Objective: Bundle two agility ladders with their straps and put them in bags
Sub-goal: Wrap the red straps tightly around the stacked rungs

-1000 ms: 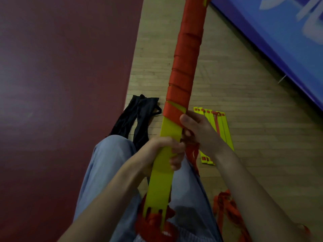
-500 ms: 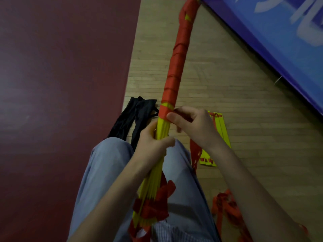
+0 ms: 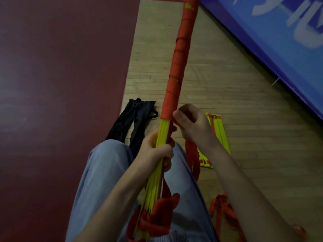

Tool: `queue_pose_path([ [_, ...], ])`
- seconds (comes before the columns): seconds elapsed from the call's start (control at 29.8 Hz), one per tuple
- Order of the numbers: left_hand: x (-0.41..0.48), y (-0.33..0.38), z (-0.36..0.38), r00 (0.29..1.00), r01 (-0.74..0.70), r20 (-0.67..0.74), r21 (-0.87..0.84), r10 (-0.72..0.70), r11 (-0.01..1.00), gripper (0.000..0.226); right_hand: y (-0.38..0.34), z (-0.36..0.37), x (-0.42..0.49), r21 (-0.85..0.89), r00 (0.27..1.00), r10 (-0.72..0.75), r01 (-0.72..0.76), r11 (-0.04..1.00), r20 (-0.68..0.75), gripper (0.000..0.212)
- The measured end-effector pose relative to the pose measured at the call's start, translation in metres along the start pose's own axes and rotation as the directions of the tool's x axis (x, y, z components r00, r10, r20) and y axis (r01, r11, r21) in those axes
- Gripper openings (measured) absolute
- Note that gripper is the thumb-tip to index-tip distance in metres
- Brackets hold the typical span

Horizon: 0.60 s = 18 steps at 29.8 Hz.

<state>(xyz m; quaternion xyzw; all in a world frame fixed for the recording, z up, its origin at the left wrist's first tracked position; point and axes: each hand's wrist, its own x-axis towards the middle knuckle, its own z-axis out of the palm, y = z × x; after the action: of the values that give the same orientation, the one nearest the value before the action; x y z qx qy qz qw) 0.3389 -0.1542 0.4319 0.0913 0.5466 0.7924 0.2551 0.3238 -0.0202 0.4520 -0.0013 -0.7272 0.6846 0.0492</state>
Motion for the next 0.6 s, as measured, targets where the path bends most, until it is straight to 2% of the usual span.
queue_pose_path([
  [0.03,0.0,0.001,0.0,0.999,0.032,0.038,-0.075,-0.029,0.997,0.04,0.002,-0.001,0.001,0.009,0.998,0.054,-0.054,0.998,0.04,0.012],
  [0.1,-0.001,0.003,0.002,0.985,0.116,0.15,-0.232,-0.082,0.966,0.039,0.004,-0.002,0.0,0.085,0.975,0.14,-0.156,0.984,0.171,0.019],
  [0.2,-0.003,0.002,0.001,0.949,0.197,0.302,-0.352,-0.088,0.915,0.036,0.005,-0.003,-0.001,0.192,0.96,0.146,-0.193,0.962,0.237,0.02],
  [0.24,-0.004,0.003,-0.001,0.937,0.205,0.338,-0.324,-0.09,0.924,0.037,0.005,-0.003,-0.002,0.193,0.965,0.125,-0.171,0.966,0.232,0.015],
  [0.3,-0.004,0.01,-0.007,0.925,0.188,0.353,-0.105,-0.14,0.977,0.036,0.001,-0.002,-0.004,0.167,0.974,0.087,-0.124,0.978,0.211,0.009],
  [0.37,-0.002,0.018,-0.01,0.952,0.174,0.23,0.142,-0.204,0.974,0.037,-0.001,0.0,-0.004,0.139,0.984,0.056,-0.08,0.987,0.17,0.006],
  [0.4,-0.001,0.019,-0.01,0.967,0.18,0.146,0.181,-0.208,0.967,0.039,-0.002,0.001,-0.003,0.12,0.989,0.033,-0.051,0.992,0.147,0.007],
  [0.5,0.0,0.013,0.0,0.986,0.143,-0.097,0.108,-0.133,0.984,0.037,0.003,0.009,-0.002,0.051,0.995,-0.044,0.039,0.998,0.09,0.01],
  [0.6,-0.001,0.011,0.007,0.98,0.094,-0.188,0.188,-0.058,0.978,0.025,0.003,0.01,-0.003,-0.002,0.992,-0.072,0.072,0.997,0.107,0.014],
])
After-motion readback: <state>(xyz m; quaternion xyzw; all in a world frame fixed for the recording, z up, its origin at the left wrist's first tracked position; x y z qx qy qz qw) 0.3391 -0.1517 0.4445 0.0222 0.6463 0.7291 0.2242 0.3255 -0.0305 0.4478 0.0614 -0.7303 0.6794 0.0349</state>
